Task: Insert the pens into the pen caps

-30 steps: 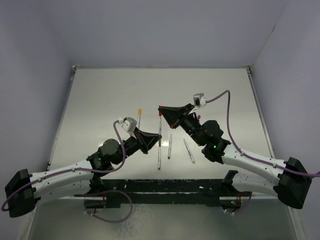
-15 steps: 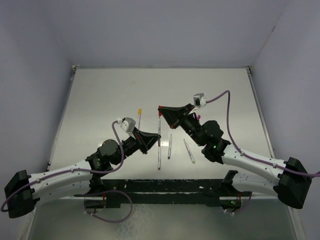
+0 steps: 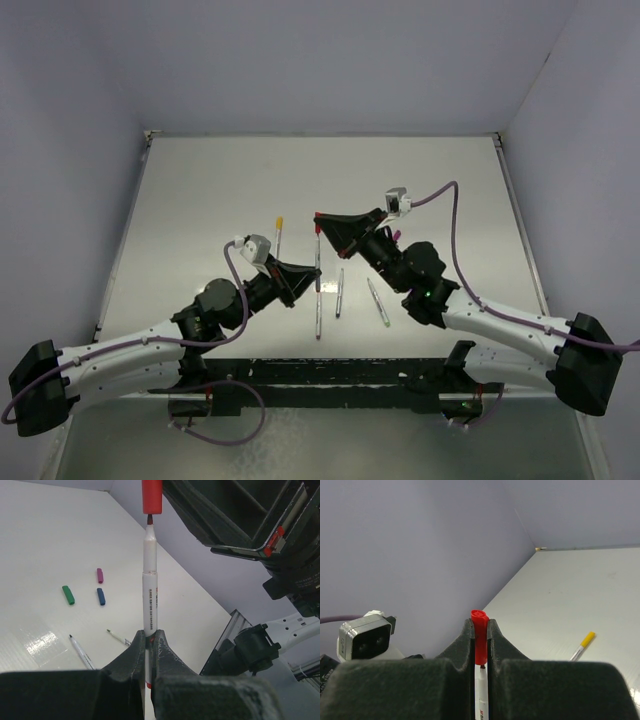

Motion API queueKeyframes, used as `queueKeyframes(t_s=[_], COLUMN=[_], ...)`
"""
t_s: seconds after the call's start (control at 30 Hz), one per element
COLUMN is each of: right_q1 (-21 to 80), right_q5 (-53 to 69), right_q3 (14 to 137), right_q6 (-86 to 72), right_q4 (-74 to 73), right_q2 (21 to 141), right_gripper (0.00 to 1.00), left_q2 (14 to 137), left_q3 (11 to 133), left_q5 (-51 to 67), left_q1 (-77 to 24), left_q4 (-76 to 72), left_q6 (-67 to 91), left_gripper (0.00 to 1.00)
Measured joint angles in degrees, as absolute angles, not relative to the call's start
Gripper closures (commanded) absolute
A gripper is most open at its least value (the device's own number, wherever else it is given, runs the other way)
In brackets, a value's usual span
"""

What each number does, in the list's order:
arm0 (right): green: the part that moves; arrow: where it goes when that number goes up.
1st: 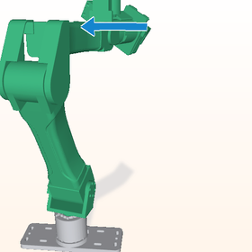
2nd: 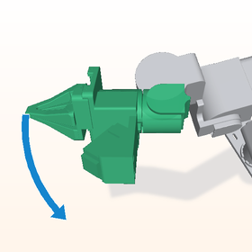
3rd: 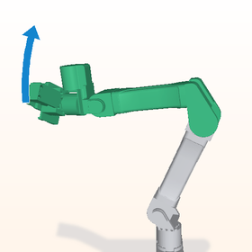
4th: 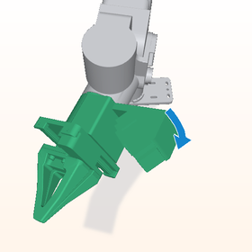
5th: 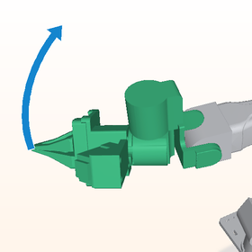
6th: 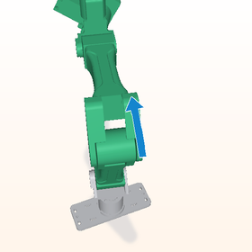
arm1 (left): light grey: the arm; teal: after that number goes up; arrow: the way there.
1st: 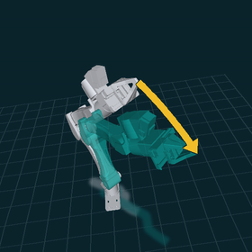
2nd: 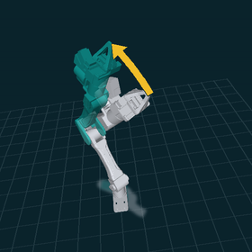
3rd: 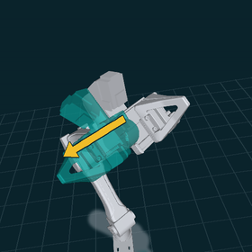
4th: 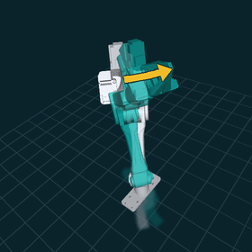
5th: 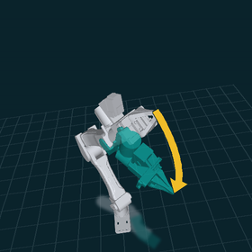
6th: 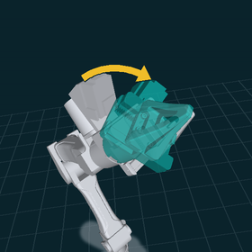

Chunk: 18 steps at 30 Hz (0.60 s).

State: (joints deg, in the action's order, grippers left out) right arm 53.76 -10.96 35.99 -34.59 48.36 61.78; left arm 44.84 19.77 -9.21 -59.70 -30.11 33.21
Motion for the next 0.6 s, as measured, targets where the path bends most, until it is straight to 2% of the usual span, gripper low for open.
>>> queueKeyframes(t_s=[0.6], right_q1=[54.57], right_q5=[-10.96], right_q3=[35.22], right_q6=[-34.98], right_q4=[49.19], right_q2=[62.63], right_gripper=[1.00], left_q2=[42.83], left_q3=[18.85], left_q5=[-10.22], left_q1=[-59.70], left_q4=[-29.30], left_q6=[33.21], left_gripper=[1.00])
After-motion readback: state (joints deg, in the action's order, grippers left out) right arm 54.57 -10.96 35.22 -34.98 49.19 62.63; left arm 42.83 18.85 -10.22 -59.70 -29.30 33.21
